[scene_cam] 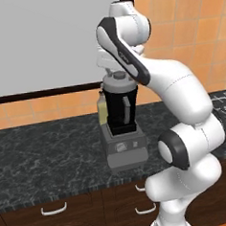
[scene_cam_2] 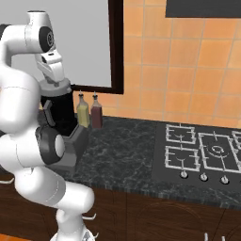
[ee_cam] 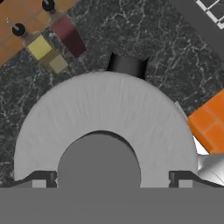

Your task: Close the lid blender by securely placing the lid on top.

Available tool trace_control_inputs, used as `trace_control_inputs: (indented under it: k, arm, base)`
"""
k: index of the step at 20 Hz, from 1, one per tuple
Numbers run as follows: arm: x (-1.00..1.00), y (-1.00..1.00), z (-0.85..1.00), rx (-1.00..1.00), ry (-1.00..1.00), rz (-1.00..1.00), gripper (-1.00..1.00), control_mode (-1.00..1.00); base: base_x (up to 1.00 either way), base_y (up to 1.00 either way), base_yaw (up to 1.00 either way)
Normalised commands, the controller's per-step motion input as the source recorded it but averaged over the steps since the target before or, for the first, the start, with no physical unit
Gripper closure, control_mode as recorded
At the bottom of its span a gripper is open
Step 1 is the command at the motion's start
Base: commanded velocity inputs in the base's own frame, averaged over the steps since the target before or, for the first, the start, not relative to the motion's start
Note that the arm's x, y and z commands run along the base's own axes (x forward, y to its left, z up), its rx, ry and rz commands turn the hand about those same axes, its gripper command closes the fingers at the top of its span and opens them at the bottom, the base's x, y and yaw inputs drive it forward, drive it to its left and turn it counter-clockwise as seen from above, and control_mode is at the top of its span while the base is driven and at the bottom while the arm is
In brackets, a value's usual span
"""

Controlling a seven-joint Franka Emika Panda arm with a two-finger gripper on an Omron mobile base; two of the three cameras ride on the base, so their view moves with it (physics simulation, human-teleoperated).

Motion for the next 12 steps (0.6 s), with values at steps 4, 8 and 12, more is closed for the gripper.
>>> trace_control_inputs:
  k: [4,8,12]
  arm:
    - [-0.38,0.63,-0.27,-0.09,0.03,0.01,-1.0,-1.0]
    - [-0.94,0.63,-0.02,-0.1,0.05,0.08,-1.0,-1.0]
    - [-1.0,0.46,0.0,-0.1,0.0,0.11,-1.0,-1.0]
  base:
    - [0.0,0.0,0.0]
    - [0.0,0.0,0.0]
    - [0.0,0.0,0.0]
